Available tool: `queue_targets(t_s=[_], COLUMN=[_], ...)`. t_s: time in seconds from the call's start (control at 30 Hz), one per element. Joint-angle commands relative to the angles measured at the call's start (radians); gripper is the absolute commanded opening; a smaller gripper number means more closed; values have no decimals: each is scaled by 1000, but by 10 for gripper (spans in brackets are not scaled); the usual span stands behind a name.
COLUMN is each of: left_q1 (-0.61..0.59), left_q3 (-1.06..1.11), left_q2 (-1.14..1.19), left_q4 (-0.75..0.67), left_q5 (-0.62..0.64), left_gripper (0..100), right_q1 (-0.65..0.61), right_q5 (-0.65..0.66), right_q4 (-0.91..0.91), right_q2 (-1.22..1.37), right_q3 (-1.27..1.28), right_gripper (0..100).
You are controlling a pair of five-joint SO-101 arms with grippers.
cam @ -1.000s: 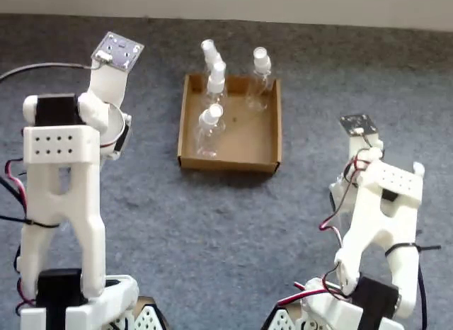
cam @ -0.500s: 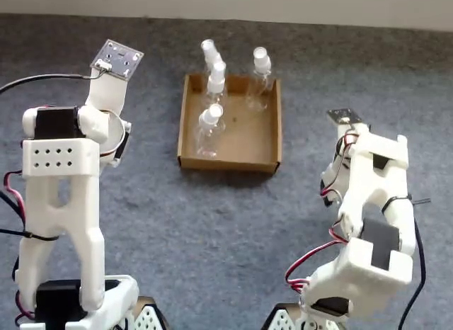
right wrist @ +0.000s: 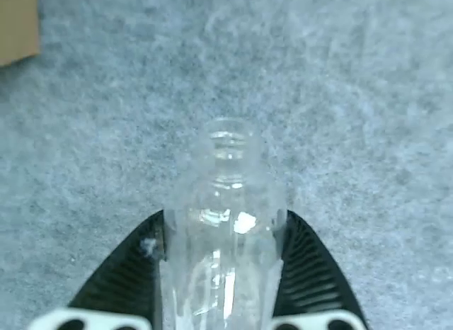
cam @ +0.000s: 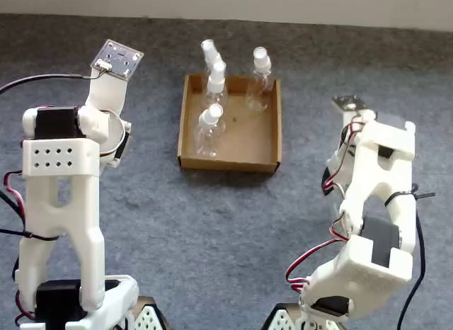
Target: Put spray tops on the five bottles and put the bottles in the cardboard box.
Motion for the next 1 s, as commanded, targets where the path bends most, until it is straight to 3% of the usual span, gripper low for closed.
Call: queue_targets(t_s=[0.0, 0.17, 0.3, 0.57, 0.77, 0.97], left_q1=[12, 13, 13, 21, 128, 231], left_q3=[-7, -8, -10, -8, -15, -185], left_q2=[-44, -45, -50, -271, -453, -486], left_q4=[-9, -14, -14, -9, -20, -74], left_q5=[6, 8, 8, 8, 14, 175], left_gripper=[8, 8, 8, 8, 8, 5], right_q1=[-8, -27, -116, -444, -638, -748], right_q5=[-31, -140, -209, -316, -419, -419], right_q4=[122, 231, 234, 58, -219, -414], right_q2=[-19, -56, -226, -602, -839, -1012], right_q3=[-225, -490, -506, -120, 205, 492], right_gripper=[5, 5, 5, 5, 5, 5])
